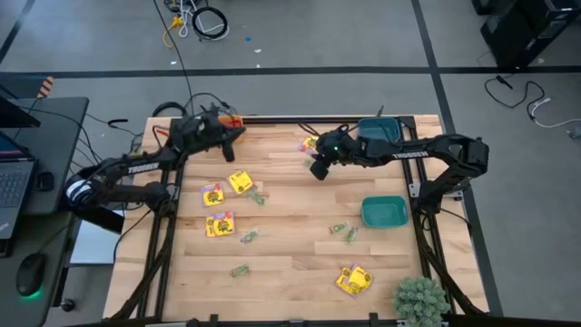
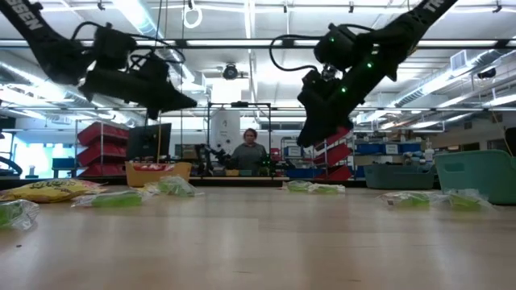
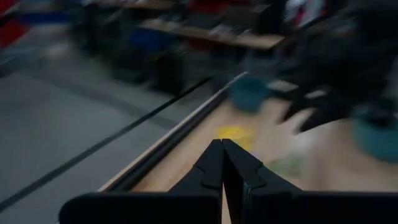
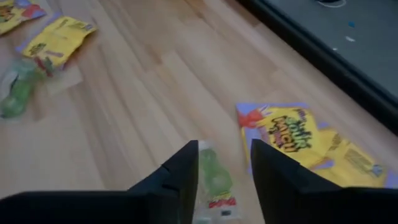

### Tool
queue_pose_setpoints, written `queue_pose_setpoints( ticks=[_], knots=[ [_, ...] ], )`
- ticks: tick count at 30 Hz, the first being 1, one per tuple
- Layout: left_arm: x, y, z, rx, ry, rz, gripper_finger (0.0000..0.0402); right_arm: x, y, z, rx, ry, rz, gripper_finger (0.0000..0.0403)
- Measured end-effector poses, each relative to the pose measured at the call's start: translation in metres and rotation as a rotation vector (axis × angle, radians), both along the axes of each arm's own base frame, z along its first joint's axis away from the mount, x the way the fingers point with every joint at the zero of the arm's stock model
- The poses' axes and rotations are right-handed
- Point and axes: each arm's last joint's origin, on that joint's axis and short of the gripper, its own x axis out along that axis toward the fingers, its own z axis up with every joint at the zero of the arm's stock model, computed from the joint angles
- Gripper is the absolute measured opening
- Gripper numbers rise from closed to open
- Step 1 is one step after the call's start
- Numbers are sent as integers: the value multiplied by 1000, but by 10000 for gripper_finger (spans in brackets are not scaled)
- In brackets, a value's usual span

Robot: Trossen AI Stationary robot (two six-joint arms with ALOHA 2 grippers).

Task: Sort candy
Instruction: Put the green gummy into the blue bin

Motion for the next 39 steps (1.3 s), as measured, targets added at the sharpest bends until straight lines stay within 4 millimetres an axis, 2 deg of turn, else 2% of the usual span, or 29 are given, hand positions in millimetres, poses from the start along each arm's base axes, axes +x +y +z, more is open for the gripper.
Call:
queue_pose_setpoints(
  ticks=[4,8,14,20,24,29,35,39],
  knots=[
    [0,-15,-7,50,-59,-112,5,-4,3,-10,-6,-24,35,154],
    [3,-23,-9,72,-77,-153,5,-8,4,-17,-6,-58,54,161],
    [7,-29,-10,125,-58,-194,5,-7,4,-17,-36,-75,63,162],
    [10,-32,-9,176,-50,-213,5,11,-4,-14,-35,-75,73,162],
    [10,-32,-9,181,-54,-214,5,29,-12,-8,-22,7,97,162],
    [10,-32,-9,182,-53,-214,5,41,-17,3,3,124,141,162],
    [10,-32,-10,182,-43,-214,5,38,-18,-12,54,257,153,162],
    [11,-31,-12,194,-21,-216,5,41,-20,-30,74,305,151,162]
  ],
)
